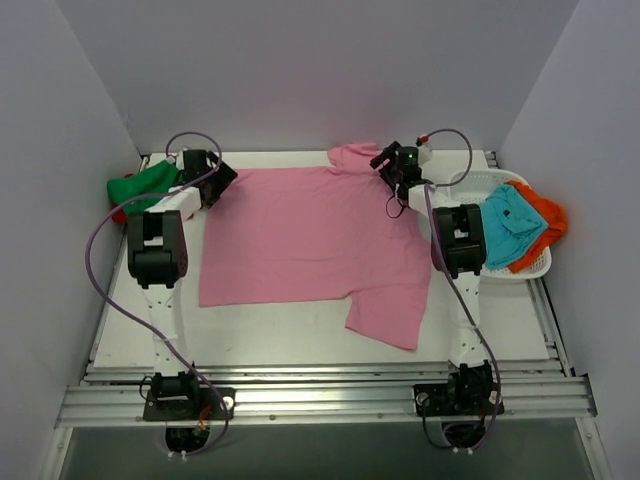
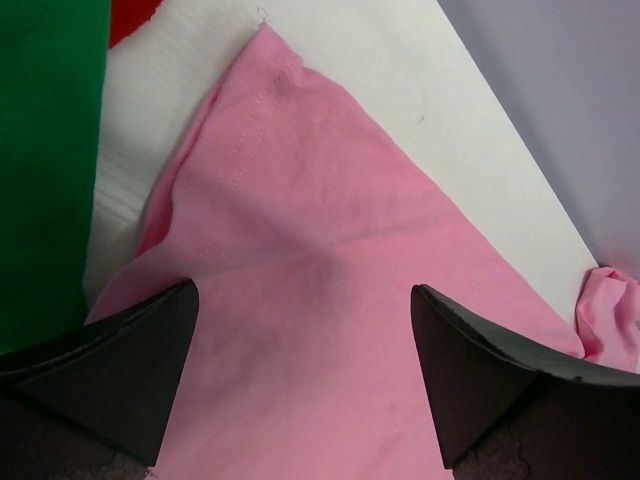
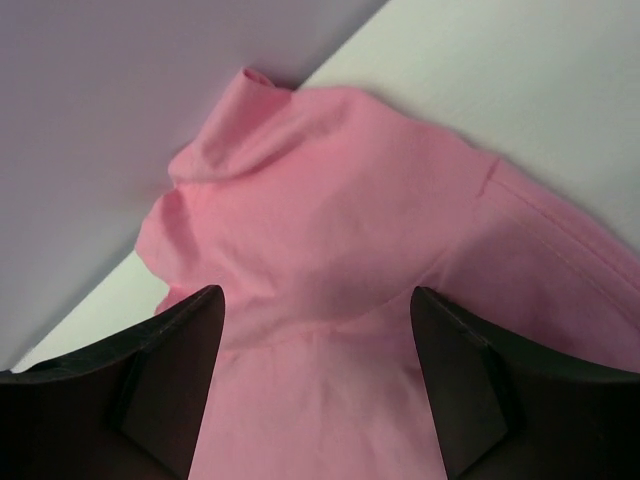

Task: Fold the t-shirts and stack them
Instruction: Flatten the tshirt out

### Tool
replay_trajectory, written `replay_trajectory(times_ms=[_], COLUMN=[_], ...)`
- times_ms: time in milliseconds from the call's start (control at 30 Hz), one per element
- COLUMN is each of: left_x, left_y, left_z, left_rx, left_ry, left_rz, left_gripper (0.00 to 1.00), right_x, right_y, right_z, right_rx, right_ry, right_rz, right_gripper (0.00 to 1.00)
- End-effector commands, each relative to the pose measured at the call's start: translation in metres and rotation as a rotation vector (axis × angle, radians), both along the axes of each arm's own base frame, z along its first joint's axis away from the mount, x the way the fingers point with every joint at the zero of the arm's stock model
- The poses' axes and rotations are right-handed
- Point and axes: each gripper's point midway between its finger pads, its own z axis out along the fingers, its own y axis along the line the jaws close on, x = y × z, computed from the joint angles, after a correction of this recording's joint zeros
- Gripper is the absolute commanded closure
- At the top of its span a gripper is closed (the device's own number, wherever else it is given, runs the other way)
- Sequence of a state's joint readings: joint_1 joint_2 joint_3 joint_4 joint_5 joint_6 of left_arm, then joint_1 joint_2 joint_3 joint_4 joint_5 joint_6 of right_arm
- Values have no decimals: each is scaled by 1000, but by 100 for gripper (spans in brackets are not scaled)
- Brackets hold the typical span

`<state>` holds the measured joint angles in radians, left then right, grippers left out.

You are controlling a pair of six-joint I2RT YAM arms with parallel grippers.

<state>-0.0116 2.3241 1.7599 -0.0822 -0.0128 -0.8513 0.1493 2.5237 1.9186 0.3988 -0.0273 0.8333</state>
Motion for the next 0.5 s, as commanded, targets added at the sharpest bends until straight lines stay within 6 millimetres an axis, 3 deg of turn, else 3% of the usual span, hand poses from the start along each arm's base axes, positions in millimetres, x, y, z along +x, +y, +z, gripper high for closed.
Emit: replay_trajectory(times_ms=[0,33,133,167,200,233,267,300,333,367,400,433,467], left_x=[-2,-5,-18,-26,-34,-55,-67,-80,-109,-125,-141,-172,-187], left_y=[-4,-7,-6,-6,-5,-1,0,-5,1,1,-5,-4,-8], left_z=[58,82,105,135,144,160,166,168,170,168,164,150,144], left_rx=[-9,-12,-7,-4,-1,8,17,22,45,46,44,30,25], left_ry=[-117,-154,-182,-228,-240,-258,-266,-263,-254,-245,-236,-206,-199], left_rz=[-51,-61,-66,-66,-62,-46,-35,-38,0,17,20,57,65], left_gripper=[3,3,2,2,3,2,2,3,3,3,3,2,1], right_x=[-17,-22,-44,-59,-67,-78,-94,-111,-129,-151,-177,-205,-225], right_y=[7,8,10,9,7,8,6,-11,-19,-20,-26,-27,-28], right_z=[51,60,98,117,127,133,165,149,142,168,145,163,159], right_rx=[6,6,4,0,-12,-30,-35,-83,-101,-106,-140,-161,-182], right_ry=[-52,-62,-98,-112,-120,-119,-150,-102,-45,-69,-6,-30,-25], right_rz=[44,49,59,60,48,46,38,-45,-95,-133,-170,-253,-291], right_gripper=[29,28,27,27,27,27,26,26,26,26,26,26,26])
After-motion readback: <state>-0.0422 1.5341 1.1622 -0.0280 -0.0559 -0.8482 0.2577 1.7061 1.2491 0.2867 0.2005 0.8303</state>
